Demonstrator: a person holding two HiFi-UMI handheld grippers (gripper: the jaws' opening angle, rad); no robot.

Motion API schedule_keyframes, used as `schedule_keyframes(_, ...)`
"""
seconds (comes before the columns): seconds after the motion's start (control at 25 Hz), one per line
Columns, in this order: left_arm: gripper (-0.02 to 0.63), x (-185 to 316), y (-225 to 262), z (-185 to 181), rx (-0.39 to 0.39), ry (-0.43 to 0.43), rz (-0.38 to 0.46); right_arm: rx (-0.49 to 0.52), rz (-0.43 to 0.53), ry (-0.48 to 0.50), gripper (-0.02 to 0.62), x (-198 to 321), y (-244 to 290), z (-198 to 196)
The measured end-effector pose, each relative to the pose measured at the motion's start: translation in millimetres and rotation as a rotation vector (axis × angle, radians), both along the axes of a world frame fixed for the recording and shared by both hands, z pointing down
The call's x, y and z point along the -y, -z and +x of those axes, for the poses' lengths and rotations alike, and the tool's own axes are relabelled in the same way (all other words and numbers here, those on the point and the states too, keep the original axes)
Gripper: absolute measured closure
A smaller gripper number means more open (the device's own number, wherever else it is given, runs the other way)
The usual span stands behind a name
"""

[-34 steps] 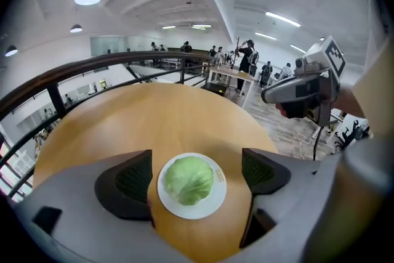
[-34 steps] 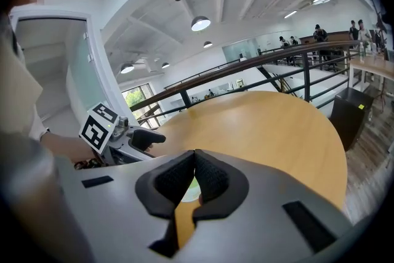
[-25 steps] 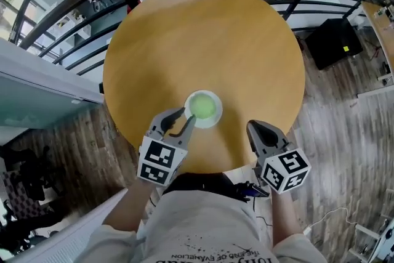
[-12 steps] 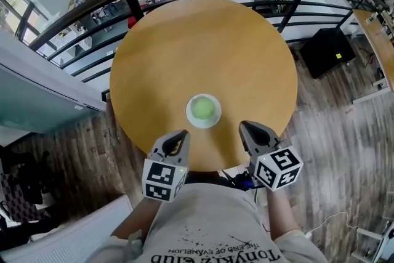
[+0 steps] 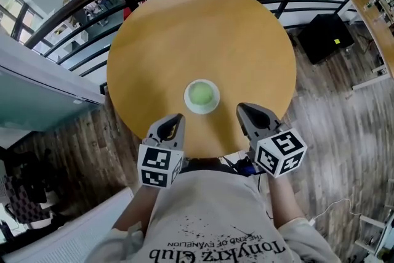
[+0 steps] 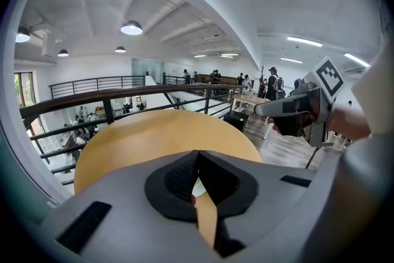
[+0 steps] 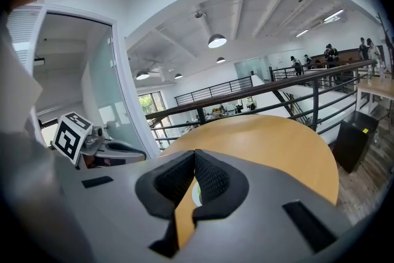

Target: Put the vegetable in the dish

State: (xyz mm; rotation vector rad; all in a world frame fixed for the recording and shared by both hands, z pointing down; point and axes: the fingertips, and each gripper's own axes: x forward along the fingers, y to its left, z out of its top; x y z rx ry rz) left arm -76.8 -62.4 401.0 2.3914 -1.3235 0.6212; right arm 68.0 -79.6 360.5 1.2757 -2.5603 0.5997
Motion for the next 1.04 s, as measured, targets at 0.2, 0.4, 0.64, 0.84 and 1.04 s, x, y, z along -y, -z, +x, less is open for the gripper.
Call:
schedule_keyframes(0.2, 0.583, -4, -3, 9, -0.004, -0.018, -0.016, -0.004, -0.019, 0.006, 0.571, -4, -7, 1)
schedule_keyframes(0.4, 0.583, -11, -3, 12, -0.009, -0.030, -0.021, 0.002, -0.026, 0.008, 0.571, -8, -9, 0)
schedule_keyframes(0.64, 0.583, -16, -3, 11, -0.008, -0.024, -0.024, 0.010, -0.036, 0.017, 0.571, -12, -13, -1)
schedule_keyframes(0.84, 0.583, -19, -7, 4, -0.010, -0.005, -0.030, 0.016, -0.040, 0.027, 0.571, -13, -17, -7)
schedule_keyframes(1.04, 0.583, -23, -8, 4, -0.016, 0.013, -0.044, 0.014, -0.051, 0.040, 0.571, -15, -18, -6)
